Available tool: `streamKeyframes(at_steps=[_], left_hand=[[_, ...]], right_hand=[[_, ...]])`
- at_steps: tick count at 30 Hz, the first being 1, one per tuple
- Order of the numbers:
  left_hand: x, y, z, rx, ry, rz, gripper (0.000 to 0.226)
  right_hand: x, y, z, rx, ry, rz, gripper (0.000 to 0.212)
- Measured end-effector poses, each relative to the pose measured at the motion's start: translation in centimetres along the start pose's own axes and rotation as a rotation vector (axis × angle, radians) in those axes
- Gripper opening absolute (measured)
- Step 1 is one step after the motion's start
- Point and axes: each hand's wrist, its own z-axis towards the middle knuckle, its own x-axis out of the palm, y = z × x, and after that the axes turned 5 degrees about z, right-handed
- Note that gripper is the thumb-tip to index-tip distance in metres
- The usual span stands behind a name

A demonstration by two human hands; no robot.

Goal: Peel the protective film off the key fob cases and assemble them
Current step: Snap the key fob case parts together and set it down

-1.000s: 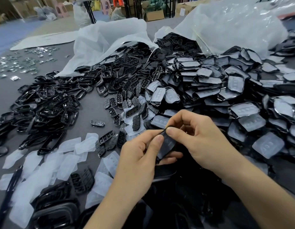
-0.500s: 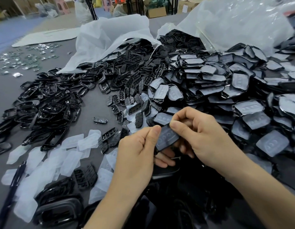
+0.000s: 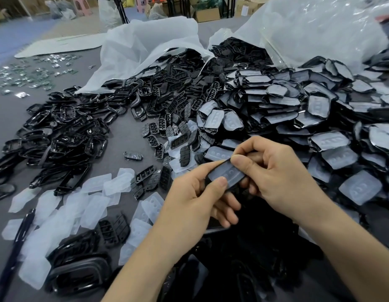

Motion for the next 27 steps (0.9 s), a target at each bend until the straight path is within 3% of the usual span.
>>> streamKeyframes(at_steps=[2, 5, 7, 10, 12, 15, 17, 20, 27], left_hand=[[0.1, 0.1, -0.3, 0.079, -0.048, 0.168, 0.036], [-0.1, -0.1, -0.5, 0.478, -0.186, 0.750, 0.051], [-0.1, -0.1, -0.1, 0.639, -0.184, 0.855, 0.043], [0.2, 0.1, 0.1, 0.714, -0.189, 0.771, 0.026], [0.2, -0.1, 0.0, 0.669, -0.227, 0.682, 0.020], [0.2, -0.6, -0.1, 0.421, -0.325, 0.297, 0.020], [0.1, -0.5, 0.1, 0.274, -0.300, -0.029, 0.016], [0.4, -0.3, 0.2, 0.136, -0.257, -0.286, 0.022], [0.6, -0.2, 0.3, 0.079, -0.241, -0.406, 0.028]], right_hand=[[-0.3, 0.2, 0.2, 0.042, -0.003, 0.042, 0.014], [-1.2, 0.4, 0.4, 0.186, -0.024, 0.203, 0.012], [-1.7, 0.5, 0.5, 0.245, -0.008, 0.315, 0.011], [-1.8, 0.6, 0.5, 0.313, 0.065, 0.403, 0.006], [-1.9, 1.0, 0.3, 0.347, 0.124, 0.468, 0.019], [-2.4, 1.5, 0.1, 0.322, 0.204, 0.539, 0.026], [-2.3, 1.5, 0.0, 0.279, 0.234, 0.521, 0.019], [-1.7, 1.2, 0.1, 0.218, 0.214, 0.513, 0.021], [-1.4, 0.6, 0.2, 0.109, 0.237, 0.614, 0.031]])
